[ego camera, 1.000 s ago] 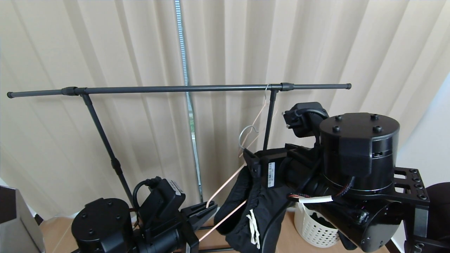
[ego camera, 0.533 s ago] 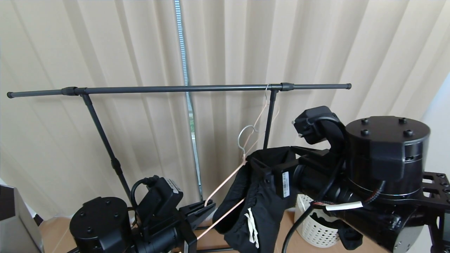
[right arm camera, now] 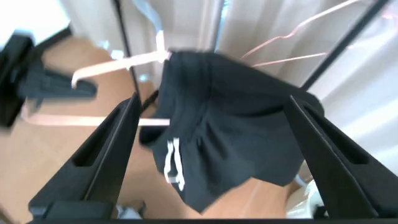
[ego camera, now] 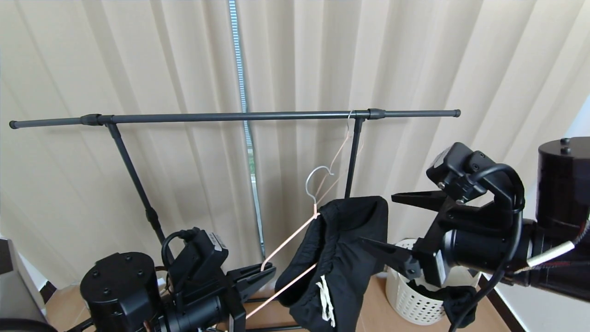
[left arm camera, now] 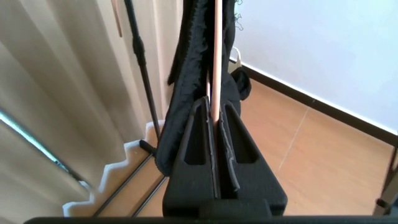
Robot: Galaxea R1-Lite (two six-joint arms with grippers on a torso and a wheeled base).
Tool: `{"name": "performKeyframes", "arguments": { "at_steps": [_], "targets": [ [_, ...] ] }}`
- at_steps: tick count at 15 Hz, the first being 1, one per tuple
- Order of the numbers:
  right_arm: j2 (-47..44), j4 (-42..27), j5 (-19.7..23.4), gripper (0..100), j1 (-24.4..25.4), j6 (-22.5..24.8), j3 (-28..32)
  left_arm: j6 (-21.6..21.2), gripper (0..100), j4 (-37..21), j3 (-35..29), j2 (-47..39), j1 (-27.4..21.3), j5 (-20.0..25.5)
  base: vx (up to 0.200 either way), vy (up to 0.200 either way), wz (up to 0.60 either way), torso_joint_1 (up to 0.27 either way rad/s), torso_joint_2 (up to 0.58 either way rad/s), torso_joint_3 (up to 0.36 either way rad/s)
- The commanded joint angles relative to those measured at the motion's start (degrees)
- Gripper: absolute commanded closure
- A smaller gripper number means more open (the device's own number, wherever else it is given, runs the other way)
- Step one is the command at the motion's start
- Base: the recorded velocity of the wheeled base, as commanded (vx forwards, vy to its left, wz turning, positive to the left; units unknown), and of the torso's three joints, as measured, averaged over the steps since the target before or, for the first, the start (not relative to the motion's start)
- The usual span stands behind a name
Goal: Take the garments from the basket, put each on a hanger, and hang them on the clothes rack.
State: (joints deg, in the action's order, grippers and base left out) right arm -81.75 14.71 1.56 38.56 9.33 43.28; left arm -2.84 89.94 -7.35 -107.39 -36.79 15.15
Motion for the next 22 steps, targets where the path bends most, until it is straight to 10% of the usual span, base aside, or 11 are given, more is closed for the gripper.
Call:
{"name": "performKeyframes", "arguments": {
  "at_steps": [1, 5, 8, 10, 22],
  "targets": [
    [0.6, -10.4, 12.1, 0, -10.9, 10.7, 7.5, -0.2, 100, 0.1, 1.4, 2.0, 0.6, 1.1, 0.000, 0.000, 0.00, 0.000, 0.00, 0.000],
    [-8.6, -33.7, 26.6, 0, -19.7, 28.8, 26.2, -1.5, 100, 0.1, 3.4, 3.2, 0.5, 4.4, 0.000, 0.000, 0.00, 0.000, 0.00, 0.000],
    [-20.2, -52.3, 33.1, 0, -24.3, 52.4, 40.0, -3.3, 100, 0.1, 5.4, 3.9, 0.4, 8.3, 0.000, 0.000, 0.00, 0.000, 0.00, 0.000],
    [-23.2, -60.9, 33.2, 0, -22.7, 53.5, 46.0, -3.4, 100, 0.1, 5.7, 3.9, 0.4, 8.4, 0.000, 0.000, 0.00, 0.000, 0.00, 0.000],
    [-29.4, -61.0, 38.3, 0, -12.3, 50.1, 45.7, -3.5, 100, 0.1, 5.6, 4.4, -0.6, 8.4, 0.000, 0.000, 0.00, 0.000, 0.00, 0.000]
  ]
}}
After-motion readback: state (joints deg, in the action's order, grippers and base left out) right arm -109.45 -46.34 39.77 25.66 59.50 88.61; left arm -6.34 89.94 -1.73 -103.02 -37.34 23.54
